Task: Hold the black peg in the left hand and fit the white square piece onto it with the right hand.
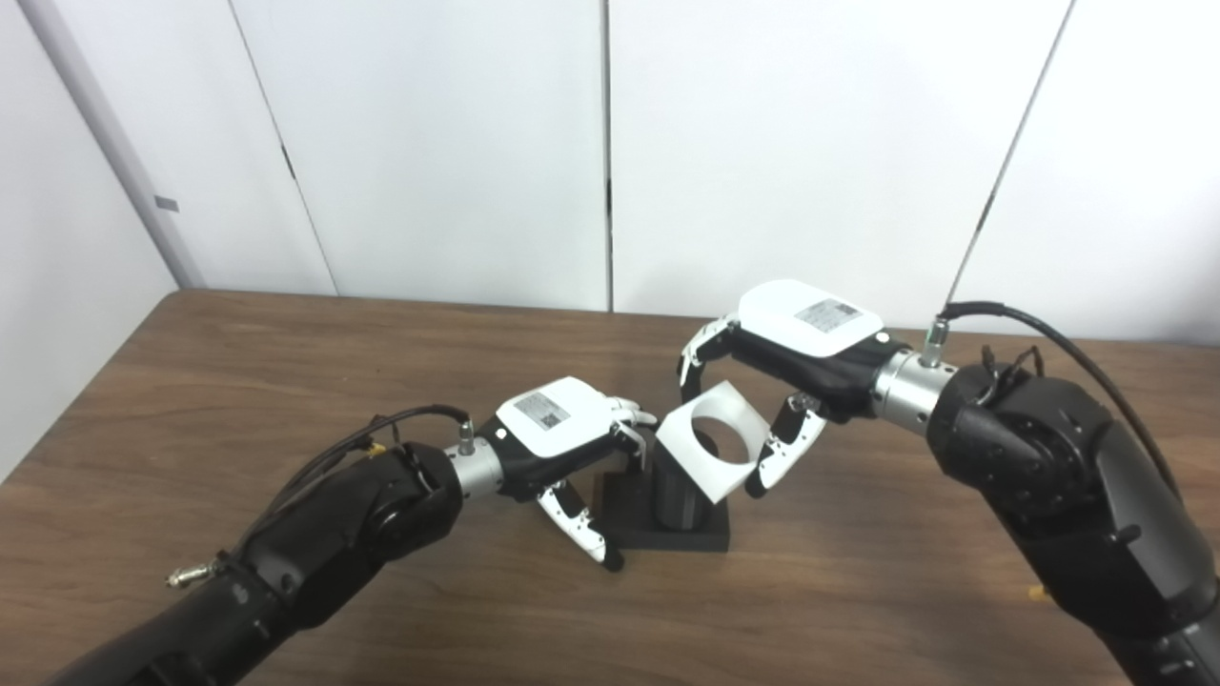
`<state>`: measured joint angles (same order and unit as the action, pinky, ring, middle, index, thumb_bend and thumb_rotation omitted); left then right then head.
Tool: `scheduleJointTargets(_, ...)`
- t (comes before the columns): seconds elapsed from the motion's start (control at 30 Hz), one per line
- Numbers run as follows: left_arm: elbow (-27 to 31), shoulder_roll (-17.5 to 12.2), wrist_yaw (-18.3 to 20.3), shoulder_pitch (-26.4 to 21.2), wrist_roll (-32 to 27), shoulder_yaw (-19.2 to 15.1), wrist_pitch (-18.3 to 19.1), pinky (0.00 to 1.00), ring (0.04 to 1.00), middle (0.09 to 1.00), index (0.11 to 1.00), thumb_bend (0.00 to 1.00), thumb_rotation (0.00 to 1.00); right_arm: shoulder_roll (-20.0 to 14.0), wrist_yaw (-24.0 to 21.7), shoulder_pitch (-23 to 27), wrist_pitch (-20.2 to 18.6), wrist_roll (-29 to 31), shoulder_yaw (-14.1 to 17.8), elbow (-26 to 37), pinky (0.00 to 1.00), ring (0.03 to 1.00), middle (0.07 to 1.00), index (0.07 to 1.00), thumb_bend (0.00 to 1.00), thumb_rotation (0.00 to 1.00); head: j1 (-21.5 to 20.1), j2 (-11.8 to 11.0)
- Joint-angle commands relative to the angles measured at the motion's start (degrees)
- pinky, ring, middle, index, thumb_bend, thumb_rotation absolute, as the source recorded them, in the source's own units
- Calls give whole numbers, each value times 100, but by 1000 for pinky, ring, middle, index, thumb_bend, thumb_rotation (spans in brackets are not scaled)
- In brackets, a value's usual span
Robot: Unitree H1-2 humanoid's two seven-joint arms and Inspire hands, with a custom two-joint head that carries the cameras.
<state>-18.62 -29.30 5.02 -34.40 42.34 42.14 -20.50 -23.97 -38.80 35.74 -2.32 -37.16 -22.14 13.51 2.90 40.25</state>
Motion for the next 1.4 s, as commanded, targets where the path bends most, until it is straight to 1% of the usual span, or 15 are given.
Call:
scheduleJointTargets(0.0, -123, 152, 683, 403, 481, 380, 41, 812, 885, 881, 494, 518, 81, 31, 119, 263, 140, 38, 58, 85, 740, 783, 743, 477, 522, 132, 2, 6)
scheduleJointTargets(0.07, -99, 150, 698, 403, 514, 385, 67, 811, 884, 881, 494, 518, 81, 54, 123, 255, 122, 14, 35, 43, 740, 783, 743, 477, 522, 132, 2, 6)
scheduleJointTargets(0.17, -122, 157, 606, 418, 522, 365, 17, 793, 875, 875, 494, 519, 80, 85, 124, 237, 112, -40, -10, -16, 739, 787, 747, 478, 523, 132, 8, 22)
scheduleJointTargets(0.33, -8, 142, 718, 430, 519, 360, 69, 802, 881, 880, 494, 518, 81, 137, 166, 202, 163, -1, -26, -137, 730, 782, 746, 477, 523, 130, 37, 43)
scheduleJointTargets(0.63, 178, 142, 872, 486, 486, 340, 168, 819, 886, 885, 494, 518, 81, 262, 244, 210, 247, 14, -80, -450, 759, 784, 751, 476, 523, 130, 78, 73)
scheduleJointTargets(0.87, 171, 171, 839, 514, 464, 298, 115, 801, 884, 882, 494, 518, 80, 338, 336, 239, 288, -37, -161, -655, 776, 788, 752, 477, 522, 130, 81, 86)
scheduleJointTargets(1.13, 217, 186, 854, 554, 525, 289, 161, 807, 896, 888, 494, 518, 81, 452, 382, 306, 159, -54, -232, -792, 795, 792, 755, 477, 522, 129, 75, 113)
scheduleJointTargets(1.37, 188, 202, 891, 551, 507, 290, 151, 806, 894, 888, 494, 518, 81, 569, 332, 368, 194, -118, -316, -817, 790, 793, 751, 477, 522, 131, 61, 125)
